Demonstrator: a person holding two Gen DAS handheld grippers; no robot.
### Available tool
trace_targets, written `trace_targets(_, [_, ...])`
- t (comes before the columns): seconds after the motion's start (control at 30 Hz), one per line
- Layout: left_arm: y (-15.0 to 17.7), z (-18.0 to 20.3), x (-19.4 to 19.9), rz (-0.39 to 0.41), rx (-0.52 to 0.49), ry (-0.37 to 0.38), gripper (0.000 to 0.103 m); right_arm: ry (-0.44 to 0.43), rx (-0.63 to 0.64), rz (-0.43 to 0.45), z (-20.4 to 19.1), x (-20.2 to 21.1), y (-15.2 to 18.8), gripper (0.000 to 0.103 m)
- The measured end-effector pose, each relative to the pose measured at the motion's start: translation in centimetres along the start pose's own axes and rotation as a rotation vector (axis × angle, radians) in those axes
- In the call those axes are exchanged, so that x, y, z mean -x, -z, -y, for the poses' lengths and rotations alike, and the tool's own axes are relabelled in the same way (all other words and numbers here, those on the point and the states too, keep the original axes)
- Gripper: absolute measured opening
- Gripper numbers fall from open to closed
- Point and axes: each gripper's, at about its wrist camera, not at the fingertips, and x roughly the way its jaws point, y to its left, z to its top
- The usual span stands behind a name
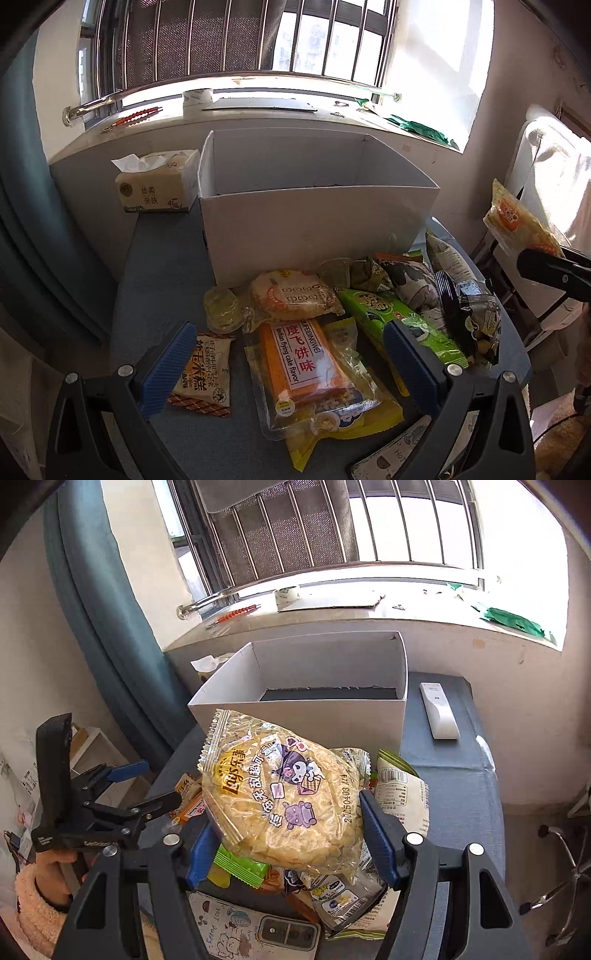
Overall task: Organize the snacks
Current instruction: 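Grasp the yellow chip bag with the right gripper and lift it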
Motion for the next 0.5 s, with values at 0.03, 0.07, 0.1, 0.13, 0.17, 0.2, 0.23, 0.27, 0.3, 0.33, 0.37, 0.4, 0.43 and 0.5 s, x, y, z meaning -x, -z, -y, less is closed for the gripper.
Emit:
trace_targets(0.03, [-0.5, 0.1, -1.2, -0.028, -0.004, -0.016, 0.103, 0.006, 0.0, 0.007, 0.0, 0.5, 0.2, 0.074])
trace_targets(0.07, [-1.1, 0.1, -2.5, -0.055, -0.006, -0.027, 0.103, 0.009, 0.0, 0.013, -0.1, 0.8, 0.4, 0.074])
trace_targets(0.1, [-1.6, 0.0, -3.6, -0.076, -0.004, -0.028, 0.103, 0.006, -0.003, 0.021, -0.2, 0.9, 0.5, 0.074])
trace_targets(0.13, [-2.1, -0.1, -4.7, -0.098, 0.002, -0.028, 0.103, 0.0, -0.008, 0.027, -0.3, 1.2, 0.5, 0.074])
trace_targets(0.17, [-2.5, -0.1, -6.0, -0.133, 0.008, -0.024, 0.103, -0.005, -0.009, 0.028, -0.3, 1.5, 0.7, 0.074])
trace_targets(0.2, [-2.8, -0.1, -7.0, -0.165, 0.007, -0.014, 0.103, -0.007, -0.007, 0.028, -0.3, 1.6, 0.9, 0.074])
trace_targets(0.23, [-3.0, 0.0, -8.0, -0.184, 0.003, -0.012, 0.103, -0.007, -0.008, 0.033, -0.3, 1.8, 1.0, 0.074])
trace_targets(0.27, [-3.1, 0.3, -8.9, -0.203, -0.011, -0.014, 0.103, -0.005, -0.008, 0.032, -0.2, 1.9, 1.1, 0.074])
trace_targets(0.3, [-3.2, 0.6, -9.6, -0.213, -0.031, -0.024, 0.103, -0.004, -0.006, 0.029, -0.2, 1.9, 1.2, 0.074])
trace_targets(0.33, [-3.3, 0.7, -10.2, -0.219, -0.05, -0.045, 0.103, -0.003, -0.007, 0.031, 0.0, 2.1, 1.4, 0.074])
trace_targets(0.37, [-3.4, 0.8, -10.8, -0.233, -0.056, -0.062, 0.103, -0.005, -0.011, 0.032, 0.0, 2.1, 1.3, 0.074])
trace_targets(0.4, [-3.4, 0.6, -11.4, -0.25, -0.047, -0.063, 0.099, -0.008, -0.013, 0.031, 0.1, 2.0, 1.3, 0.074])
trace_targets(0.43, [-3.4, 0.5, -11.9, -0.265, -0.027, -0.046, 0.093, -0.006, -0.016, 0.031, 0.1, 2.0, 1.3, 0.074])
trace_targets(0.5, [-3.2, 0.3, -12.0, -0.269, -0.011, -0.039, 0.082, -0.003, -0.02, 0.031, 0.3, 1.9, 1.4, 0.074])
